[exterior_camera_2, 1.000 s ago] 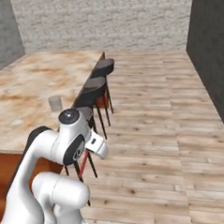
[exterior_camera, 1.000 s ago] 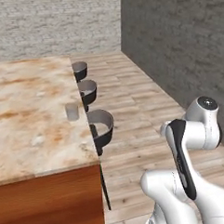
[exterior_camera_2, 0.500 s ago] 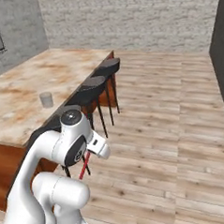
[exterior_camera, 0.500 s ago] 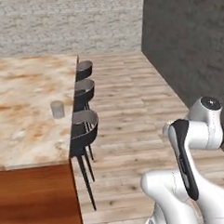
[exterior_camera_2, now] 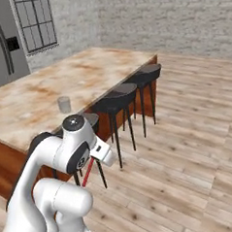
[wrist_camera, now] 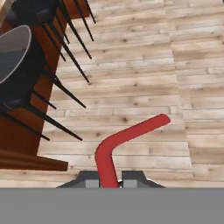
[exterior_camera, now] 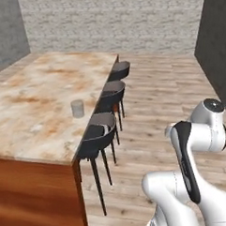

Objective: Take a straw from the drawer in front and place it inside the glass cup on the dining counter.

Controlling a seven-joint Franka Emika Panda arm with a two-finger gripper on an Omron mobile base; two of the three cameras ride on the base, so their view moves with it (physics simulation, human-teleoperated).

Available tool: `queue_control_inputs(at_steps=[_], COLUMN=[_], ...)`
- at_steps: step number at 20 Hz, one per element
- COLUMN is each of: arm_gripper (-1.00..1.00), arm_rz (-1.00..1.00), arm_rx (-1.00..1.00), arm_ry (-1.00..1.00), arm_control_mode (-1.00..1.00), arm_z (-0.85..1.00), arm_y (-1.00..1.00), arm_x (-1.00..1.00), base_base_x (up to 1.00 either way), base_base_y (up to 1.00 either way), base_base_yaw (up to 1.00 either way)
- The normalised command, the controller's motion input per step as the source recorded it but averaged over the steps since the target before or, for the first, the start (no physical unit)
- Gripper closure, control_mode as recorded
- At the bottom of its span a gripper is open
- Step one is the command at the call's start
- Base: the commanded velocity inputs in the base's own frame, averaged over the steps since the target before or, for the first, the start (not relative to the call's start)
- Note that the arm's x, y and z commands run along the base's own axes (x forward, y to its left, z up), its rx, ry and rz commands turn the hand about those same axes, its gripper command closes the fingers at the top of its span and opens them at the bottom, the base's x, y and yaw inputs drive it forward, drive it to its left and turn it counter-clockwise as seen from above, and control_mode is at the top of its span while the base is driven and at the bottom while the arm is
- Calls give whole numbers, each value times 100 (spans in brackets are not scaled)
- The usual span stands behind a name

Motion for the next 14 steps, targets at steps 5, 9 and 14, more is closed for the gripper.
queue_control_inputs(at_steps=[5,9,14], arm_gripper=[100,100,100], arm_rz=[0,0,0], arm_rx=[0,0,0], arm_ry=[0,0,0], arm_control_mode=[100,100,100], arm_z=[0,0,0], arm_y=[0,0,0], arm_x=[0,0,0], base_base_x=[76,86,66], base_base_y=[-75,-73,-46], base_base_yaw=[39,37,43])
